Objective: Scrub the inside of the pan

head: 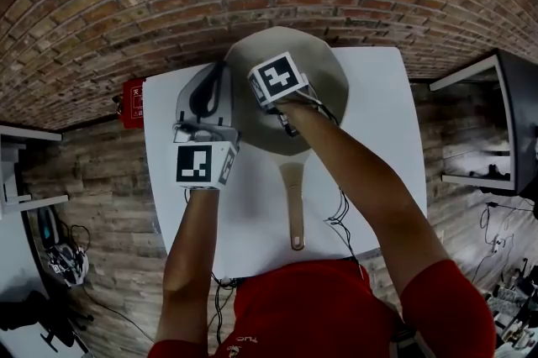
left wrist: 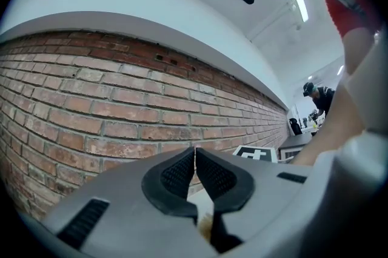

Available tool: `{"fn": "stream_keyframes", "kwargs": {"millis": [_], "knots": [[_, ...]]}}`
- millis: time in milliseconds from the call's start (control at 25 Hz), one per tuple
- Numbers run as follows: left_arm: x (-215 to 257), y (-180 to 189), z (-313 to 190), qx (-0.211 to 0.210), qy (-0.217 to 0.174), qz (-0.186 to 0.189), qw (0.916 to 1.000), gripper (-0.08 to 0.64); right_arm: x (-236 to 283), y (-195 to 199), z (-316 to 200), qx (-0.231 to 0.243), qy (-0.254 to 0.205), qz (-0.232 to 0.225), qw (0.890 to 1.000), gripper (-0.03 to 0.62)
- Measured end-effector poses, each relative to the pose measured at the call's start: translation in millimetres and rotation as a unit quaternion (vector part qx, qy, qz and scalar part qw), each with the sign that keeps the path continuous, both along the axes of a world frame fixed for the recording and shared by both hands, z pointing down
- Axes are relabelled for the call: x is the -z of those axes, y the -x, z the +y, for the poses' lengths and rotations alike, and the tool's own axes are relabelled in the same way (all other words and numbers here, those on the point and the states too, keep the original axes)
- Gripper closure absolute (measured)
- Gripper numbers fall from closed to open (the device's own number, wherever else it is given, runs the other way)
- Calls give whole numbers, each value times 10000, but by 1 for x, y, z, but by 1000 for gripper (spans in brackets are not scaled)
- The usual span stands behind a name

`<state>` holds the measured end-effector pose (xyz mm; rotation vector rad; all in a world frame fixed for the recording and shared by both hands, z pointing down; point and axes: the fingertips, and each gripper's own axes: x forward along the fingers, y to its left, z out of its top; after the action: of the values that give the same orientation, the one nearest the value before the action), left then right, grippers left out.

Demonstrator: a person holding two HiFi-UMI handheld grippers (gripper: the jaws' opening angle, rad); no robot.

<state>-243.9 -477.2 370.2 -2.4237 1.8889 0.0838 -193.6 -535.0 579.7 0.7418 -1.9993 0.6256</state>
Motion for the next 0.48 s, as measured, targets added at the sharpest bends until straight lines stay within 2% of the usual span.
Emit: {"fn": "stream_keyframes", "kwargs": {"millis": [240, 480], "knots": [[-4, 0, -1, -18, 35, 59, 10000, 540, -12, -5, -9, 55, -56, 134, 9999, 505], [-5, 0, 1, -19, 25, 105, 9999, 540, -20, -44, -17, -234, 69, 473, 9986, 505]]}}
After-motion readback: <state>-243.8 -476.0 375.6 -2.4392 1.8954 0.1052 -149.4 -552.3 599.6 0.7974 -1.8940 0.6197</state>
